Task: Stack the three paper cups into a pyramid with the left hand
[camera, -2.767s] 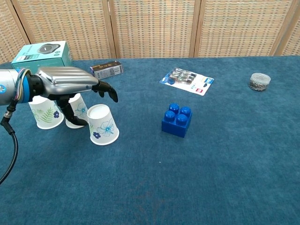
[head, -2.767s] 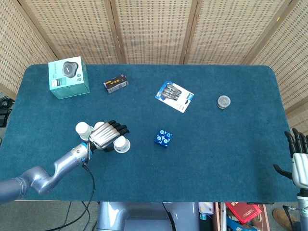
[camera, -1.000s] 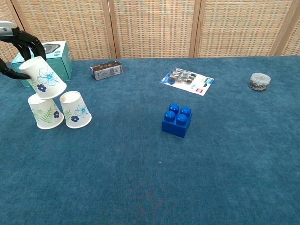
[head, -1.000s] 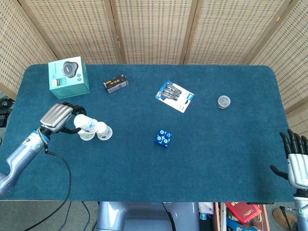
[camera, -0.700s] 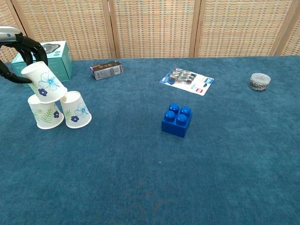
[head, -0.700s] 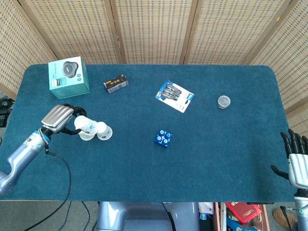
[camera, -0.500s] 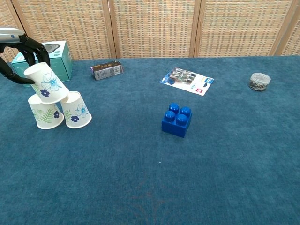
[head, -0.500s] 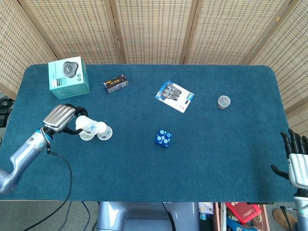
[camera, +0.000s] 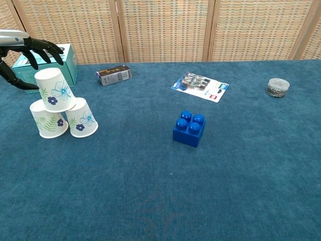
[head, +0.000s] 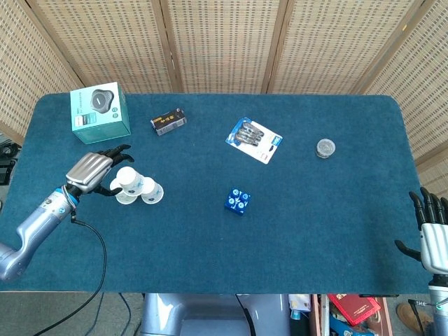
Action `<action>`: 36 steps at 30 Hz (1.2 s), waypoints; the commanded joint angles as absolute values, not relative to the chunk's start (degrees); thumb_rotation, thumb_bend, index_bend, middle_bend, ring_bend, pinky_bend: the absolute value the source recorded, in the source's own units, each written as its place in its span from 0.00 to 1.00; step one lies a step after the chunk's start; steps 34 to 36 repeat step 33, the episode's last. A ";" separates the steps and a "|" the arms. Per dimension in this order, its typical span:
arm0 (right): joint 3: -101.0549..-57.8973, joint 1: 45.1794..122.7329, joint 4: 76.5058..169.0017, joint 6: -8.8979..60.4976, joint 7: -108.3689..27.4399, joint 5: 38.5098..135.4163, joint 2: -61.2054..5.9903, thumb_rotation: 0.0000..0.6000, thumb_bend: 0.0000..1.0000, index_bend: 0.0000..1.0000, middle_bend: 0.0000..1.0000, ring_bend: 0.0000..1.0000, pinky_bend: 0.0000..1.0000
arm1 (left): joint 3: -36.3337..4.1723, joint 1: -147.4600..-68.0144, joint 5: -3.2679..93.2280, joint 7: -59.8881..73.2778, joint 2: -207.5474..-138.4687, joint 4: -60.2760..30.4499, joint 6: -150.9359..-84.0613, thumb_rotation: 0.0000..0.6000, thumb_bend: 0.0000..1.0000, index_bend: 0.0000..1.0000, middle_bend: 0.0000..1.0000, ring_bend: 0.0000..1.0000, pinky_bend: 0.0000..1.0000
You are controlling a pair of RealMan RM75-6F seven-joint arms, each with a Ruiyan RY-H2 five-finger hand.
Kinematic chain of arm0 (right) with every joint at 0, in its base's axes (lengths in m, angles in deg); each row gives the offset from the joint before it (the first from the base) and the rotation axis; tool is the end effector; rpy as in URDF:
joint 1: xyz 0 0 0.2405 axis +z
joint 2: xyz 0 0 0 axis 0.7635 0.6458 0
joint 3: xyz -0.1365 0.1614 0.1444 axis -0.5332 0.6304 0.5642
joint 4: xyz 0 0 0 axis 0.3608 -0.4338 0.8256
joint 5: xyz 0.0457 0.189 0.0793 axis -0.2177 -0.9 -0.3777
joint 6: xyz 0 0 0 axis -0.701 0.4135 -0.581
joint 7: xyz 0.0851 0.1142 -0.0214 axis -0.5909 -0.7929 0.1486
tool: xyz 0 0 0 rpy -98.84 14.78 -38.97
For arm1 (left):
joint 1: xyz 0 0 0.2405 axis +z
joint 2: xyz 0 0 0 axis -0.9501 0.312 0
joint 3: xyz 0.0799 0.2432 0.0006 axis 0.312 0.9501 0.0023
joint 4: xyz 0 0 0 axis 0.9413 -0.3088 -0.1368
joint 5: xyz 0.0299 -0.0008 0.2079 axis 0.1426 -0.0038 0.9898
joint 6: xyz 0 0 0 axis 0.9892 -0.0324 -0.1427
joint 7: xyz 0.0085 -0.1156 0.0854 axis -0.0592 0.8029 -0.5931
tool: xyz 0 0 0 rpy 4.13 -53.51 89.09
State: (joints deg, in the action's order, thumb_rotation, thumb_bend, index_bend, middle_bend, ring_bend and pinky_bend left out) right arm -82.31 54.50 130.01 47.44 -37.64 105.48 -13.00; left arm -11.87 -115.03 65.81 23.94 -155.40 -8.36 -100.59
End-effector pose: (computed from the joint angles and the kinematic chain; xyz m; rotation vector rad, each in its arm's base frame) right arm -0.3445 -0.1976 0.1712 1.2781 -0.7779 0.8231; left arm -0.2198 0.3787 0.1114 -1.9054 -0.9937 -0.8606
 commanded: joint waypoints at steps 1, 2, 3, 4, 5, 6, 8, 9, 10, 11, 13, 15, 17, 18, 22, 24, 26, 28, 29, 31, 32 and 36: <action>-82.29 54.47 130.07 47.50 -37.70 105.48 -12.97 1.00 0.00 0.00 0.00 0.00 0.00 | -12.12 -114.82 65.70 24.00 -155.01 -7.99 -101.11 1.00 0.27 0.20 0.04 0.16 0.24; -82.29 54.46 130.07 47.51 -37.72 105.49 -12.96 1.00 0.00 0.00 0.00 0.00 0.00 | -12.16 -114.74 65.69 24.07 -154.85 -7.83 -101.22 1.00 0.27 0.20 0.03 0.15 0.23; -82.30 54.45 130.06 47.51 -37.76 105.49 -12.95 1.00 0.00 0.00 0.00 0.00 0.00 | -12.21 -114.62 65.67 24.29 -154.51 -7.52 -101.34 1.00 0.27 0.18 0.02 0.14 0.22; -82.31 54.44 130.07 47.52 -37.80 105.50 -12.94 1.00 0.00 0.00 0.00 0.00 0.00 | -12.22 -114.54 65.62 24.57 -154.08 -7.12 -101.30 1.00 0.27 0.17 0.01 0.13 0.20; -82.30 54.44 130.12 47.53 -37.86 105.52 -12.91 1.00 0.00 0.00 0.00 0.00 0.00 | -12.26 -114.35 65.47 24.94 -153.27 -6.47 -101.30 1.00 0.27 0.15 0.00 0.10 0.18; -82.30 54.43 130.16 47.55 -37.89 105.54 -12.88 1.00 0.00 0.00 0.00 0.00 0.00 | -12.25 -114.20 65.35 25.08 -152.51 -5.82 -101.27 1.00 0.27 0.10 0.00 0.06 0.13; -82.32 54.34 130.29 47.69 -38.02 105.59 -12.79 1.00 0.00 0.00 0.00 0.00 0.00 | -12.70 -112.88 63.81 24.62 -150.10 -3.85 -102.65 1.00 0.27 0.03 0.00 0.01 0.04; -82.30 54.29 130.36 47.80 -38.13 105.60 -12.73 1.00 0.00 0.00 0.00 0.00 0.00 | -13.10 -111.53 62.67 24.07 -148.88 -2.75 -104.62 1.00 0.27 0.00 0.00 0.00 0.01; -82.31 54.25 130.42 47.87 -38.21 105.66 -12.67 1.00 0.00 0.00 0.00 0.00 0.00 | -13.32 -110.20 61.75 23.40 -147.82 -1.54 -106.49 1.00 0.27 0.00 0.00 0.00 0.00; -82.36 54.21 130.52 47.94 -38.34 105.79 -12.57 1.00 0.00 0.00 0.00 0.00 0.00 | -13.51 -108.27 60.56 22.41 -146.46 0.05 -109.14 1.00 0.27 0.00 0.00 0.00 0.00; -82.52 54.13 130.75 48.14 -38.46 106.14 -12.43 1.00 0.00 0.00 0.00 0.00 0.00 | -13.45 -105.20 59.07 20.57 -144.62 2.25 -113.22 1.00 0.27 0.00 0.00 0.00 0.00; -82.79 53.97 131.21 48.58 -38.53 106.81 -12.22 1.00 0.00 0.00 0.00 0.00 0.00 | -13.11 -101.30 57.67 18.44 -143.16 4.62 -118.43 1.00 0.27 0.00 0.00 0.00 0.00; -83.01 53.84 131.70 48.99 -38.49 107.38 -12.05 1.00 0.00 0.00 0.00 0.00 0.00 | -12.75 -98.09 56.76 17.13 -142.71 6.48 -122.68 1.00 0.27 0.00 0.00 0.00 0.00; -83.12 53.79 131.96 49.16 -38.44 107.66 -11.97 1.00 0.00 0.00 0.00 0.00 0.00 | -12.45 -96.54 56.43 16.37 -142.59 7.22 -124.63 1.00 0.26 0.00 0.00 0.00 0.00; -83.79 53.67 133.14 49.62 -38.26 109.07 -11.56 1.00 0.00 0.00 0.00 0.00 0.00 | -10.44 -89.24 56.19 13.86 -143.01 10.22 -133.47 1.00 0.26 0.00 0.00 0.00 0.00; -84.10 53.59 133.52 49.98 -38.24 109.84 -11.43 1.00 0.00 0.00 0.00 0.00 0.00 | -9.36 -86.21 56.49 13.18 -143.48 11.18 -136.69 1.00 0.26 0.00 0.00 0.00 0.00; -84.50 53.45 133.80 50.32 -38.51 110.67 -11.26 1.00 0.00 0.00 0.00 0.00 0.00 | -7.57 -82.37 56.53 12.13 -144.12 12.41 -140.03 1.00 0.26 0.00 0.00 0.00 0.00; -84.63 53.36 133.87 50.51 -38.72 110.93 -11.14 1.00 0.00 0.00 0.00 0.00 0.00 | -6.93 -80.75 57.04 11.31 -144.52 13.12 -141.60 1.00 0.26 0.00 0.00 0.00 0.00; -84.71 53.27 133.88 50.65 -38.86 111.07 -11.07 1.00 0.00 0.00 0.00 0.00 0.00 | -6.61 -79.97 57.35 10.99 -144.73 13.37 -142.23 1.00 0.26 0.00 0.00 0.00 0.00; -84.83 53.05 133.82 50.97 -39.17 111.25 -10.92 1.00 0.00 0.00 0.00 0.00 0.00 | -6.02 -78.58 58.67 10.87 -145.34 13.52 -143.36 1.00 0.26 0.00 0.00 0.00 0.00; -84.87 52.95 133.80 51.11 -39.31 111.32 -10.86 1.00 0.00 0.00 0.00 0.00 0.00 | -5.84 -78.17 59.33 11.13 -145.54 13.41 -143.59 1.00 0.26 0.00 0.00 0.00 0.00; -84.91 52.82 133.80 51.31 -39.53 111.41 -10.76 1.00 0.00 0.00 0.00 0.00 0.00 | -5.64 -77.76 60.16 11.47 -145.77 13.08 -143.71 1.00 0.26 0.00 0.00 0.00 0.00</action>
